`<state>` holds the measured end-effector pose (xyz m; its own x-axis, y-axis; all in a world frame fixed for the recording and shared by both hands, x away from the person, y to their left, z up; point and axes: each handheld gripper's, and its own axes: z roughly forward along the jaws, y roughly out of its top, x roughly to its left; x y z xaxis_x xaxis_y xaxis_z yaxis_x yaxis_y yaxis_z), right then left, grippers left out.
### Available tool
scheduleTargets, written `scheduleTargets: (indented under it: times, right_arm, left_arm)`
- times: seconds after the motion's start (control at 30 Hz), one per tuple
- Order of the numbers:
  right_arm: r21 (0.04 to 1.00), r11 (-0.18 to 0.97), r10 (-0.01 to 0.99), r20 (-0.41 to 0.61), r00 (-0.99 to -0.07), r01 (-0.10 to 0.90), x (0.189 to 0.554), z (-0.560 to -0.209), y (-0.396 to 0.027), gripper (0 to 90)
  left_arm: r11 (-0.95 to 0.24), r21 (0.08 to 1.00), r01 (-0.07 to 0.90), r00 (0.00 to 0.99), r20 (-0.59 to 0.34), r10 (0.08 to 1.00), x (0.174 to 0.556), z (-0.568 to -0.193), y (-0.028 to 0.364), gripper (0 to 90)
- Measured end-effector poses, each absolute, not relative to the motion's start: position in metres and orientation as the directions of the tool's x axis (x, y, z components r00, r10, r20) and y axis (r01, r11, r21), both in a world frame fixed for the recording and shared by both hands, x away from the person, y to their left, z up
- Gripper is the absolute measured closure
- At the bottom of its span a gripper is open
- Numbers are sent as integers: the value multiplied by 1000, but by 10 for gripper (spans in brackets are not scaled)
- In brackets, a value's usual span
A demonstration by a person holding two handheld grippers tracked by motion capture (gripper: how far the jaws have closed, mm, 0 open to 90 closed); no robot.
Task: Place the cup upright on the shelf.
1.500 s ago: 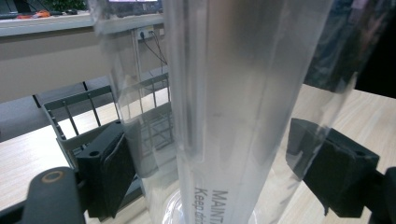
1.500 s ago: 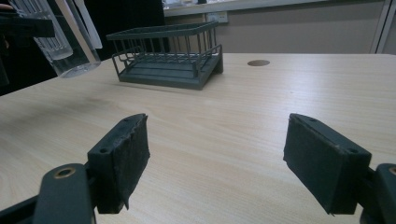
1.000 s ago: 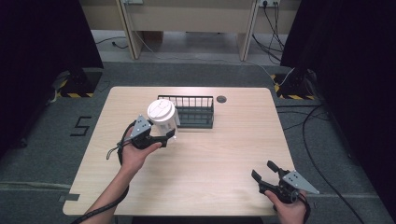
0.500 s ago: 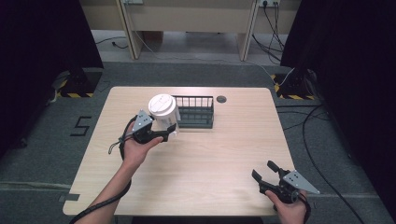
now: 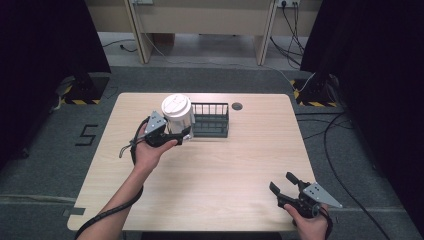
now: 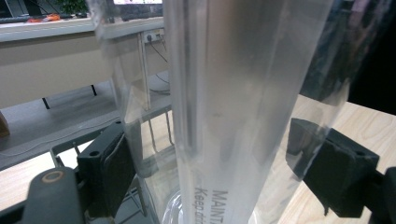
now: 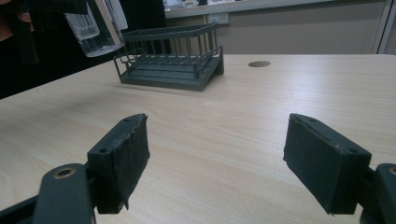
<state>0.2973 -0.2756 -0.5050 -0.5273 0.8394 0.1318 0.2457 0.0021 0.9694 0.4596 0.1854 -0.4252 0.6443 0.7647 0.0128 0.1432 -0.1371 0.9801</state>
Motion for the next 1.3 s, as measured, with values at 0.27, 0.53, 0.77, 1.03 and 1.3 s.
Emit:
scheduleTargets:
  times: [0.27,0.53,0.77,1.03,1.3]
  right_arm:
    - [969,-1,837,137,-530,249,297,-505,-275,227]
    - [969,-4,839,138,-527,248,298,-506,-276,227]
    - [969,-3,839,136,-527,246,298,-506,-277,227]
    - [970,-5,839,137,-527,244,298,-506,-277,226]
    - [970,-6,839,138,-527,245,298,-506,-277,226]
  left_arm:
    - [-126,982,143,636,7,772,467,-420,182,177]
    - [-124,982,140,635,8,772,473,-416,179,177]
    - [-116,984,132,631,7,776,478,-408,177,177]
    - [-108,986,128,628,4,778,483,-400,174,177]
    - [-98,987,125,619,0,786,491,-394,173,177]
